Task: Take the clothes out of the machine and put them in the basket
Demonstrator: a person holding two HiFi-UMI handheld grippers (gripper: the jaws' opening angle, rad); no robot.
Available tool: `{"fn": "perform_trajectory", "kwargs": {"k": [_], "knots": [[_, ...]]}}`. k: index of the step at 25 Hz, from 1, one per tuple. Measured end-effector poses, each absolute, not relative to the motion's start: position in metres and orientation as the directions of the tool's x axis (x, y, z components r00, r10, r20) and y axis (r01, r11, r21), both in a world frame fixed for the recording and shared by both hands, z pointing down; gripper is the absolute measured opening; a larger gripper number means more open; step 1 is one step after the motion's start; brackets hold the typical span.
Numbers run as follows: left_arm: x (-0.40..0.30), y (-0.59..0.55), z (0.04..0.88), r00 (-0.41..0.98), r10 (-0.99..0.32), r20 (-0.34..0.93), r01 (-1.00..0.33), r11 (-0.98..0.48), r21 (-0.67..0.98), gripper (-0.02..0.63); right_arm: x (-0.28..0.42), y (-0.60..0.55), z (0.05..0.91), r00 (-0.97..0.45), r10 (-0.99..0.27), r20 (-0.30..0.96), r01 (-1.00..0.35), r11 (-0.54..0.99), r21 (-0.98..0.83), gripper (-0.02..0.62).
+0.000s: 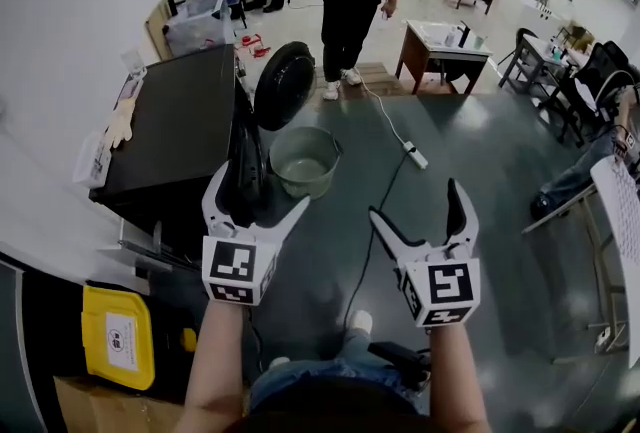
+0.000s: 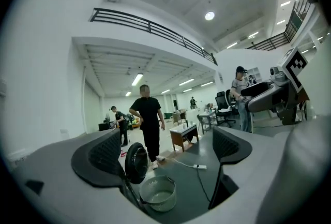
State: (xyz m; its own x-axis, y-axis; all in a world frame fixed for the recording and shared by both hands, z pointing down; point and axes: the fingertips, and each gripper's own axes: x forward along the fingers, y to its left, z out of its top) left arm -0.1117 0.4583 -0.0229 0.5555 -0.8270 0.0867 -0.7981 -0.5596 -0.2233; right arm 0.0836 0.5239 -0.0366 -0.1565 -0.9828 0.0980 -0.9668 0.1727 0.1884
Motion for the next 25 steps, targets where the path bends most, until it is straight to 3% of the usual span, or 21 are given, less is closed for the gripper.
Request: {"fn": "perform_trajectory", "kwargs": {"k": [12,25], "knots": [[-0.026,0.413,-0.02,0.444,-0.891,0.096,-0.866,-0.454,-0.209,0.535,0.184,0.455,-0.034,-0.257,-0.96,0.111,-0.941,0.275,0.196,0.551],[-0.021,0.353,-0.011,0.38,-0.918,0.113,-0.897,-0.396,-0.199,0.535,0.19,0.387,-0.035,-0.297,-0.951,0.091,-0.933,0.309,0.184,0.551]]}}
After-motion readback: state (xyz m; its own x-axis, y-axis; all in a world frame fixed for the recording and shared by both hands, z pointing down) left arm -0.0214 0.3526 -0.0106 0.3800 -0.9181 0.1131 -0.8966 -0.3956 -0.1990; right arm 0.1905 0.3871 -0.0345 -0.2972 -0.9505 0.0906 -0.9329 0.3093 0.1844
